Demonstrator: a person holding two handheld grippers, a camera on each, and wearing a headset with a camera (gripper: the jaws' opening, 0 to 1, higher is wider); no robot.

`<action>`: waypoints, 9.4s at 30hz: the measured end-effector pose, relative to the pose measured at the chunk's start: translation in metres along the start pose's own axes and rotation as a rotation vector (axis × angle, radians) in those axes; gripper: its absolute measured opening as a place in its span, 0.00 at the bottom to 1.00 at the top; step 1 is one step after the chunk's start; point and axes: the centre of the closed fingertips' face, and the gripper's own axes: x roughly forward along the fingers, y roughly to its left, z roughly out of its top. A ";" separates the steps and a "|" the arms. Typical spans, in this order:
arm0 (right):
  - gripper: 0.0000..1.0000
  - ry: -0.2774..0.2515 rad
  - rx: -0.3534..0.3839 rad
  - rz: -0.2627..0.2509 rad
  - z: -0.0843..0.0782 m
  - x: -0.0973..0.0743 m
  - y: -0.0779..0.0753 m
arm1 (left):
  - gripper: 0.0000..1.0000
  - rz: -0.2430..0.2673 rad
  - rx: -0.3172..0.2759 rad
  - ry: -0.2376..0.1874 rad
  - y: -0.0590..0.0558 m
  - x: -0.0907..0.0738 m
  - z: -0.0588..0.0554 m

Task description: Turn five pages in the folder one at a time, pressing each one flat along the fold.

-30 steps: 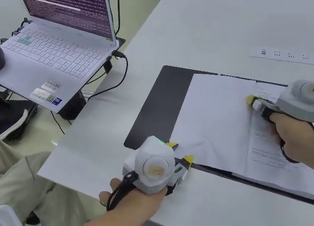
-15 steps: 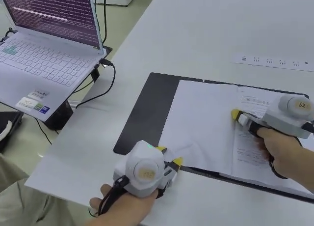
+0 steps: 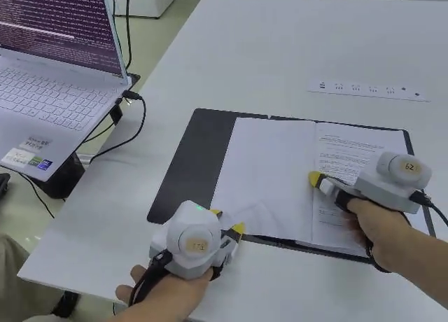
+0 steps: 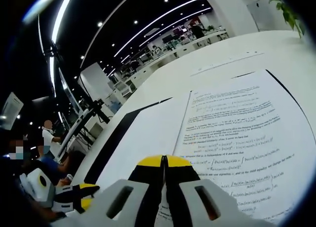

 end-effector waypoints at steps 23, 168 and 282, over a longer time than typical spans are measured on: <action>0.00 0.094 0.113 0.079 -0.060 -0.049 0.017 | 0.25 -0.002 0.012 0.008 0.000 0.000 -0.001; 0.94 -0.115 -0.258 -0.174 0.019 -0.255 -0.033 | 0.74 -0.289 0.114 0.075 -0.182 0.032 0.079; 0.00 -0.145 0.408 -0.253 -0.020 -0.170 -0.068 | 0.31 -0.279 0.163 0.009 -0.184 0.053 0.056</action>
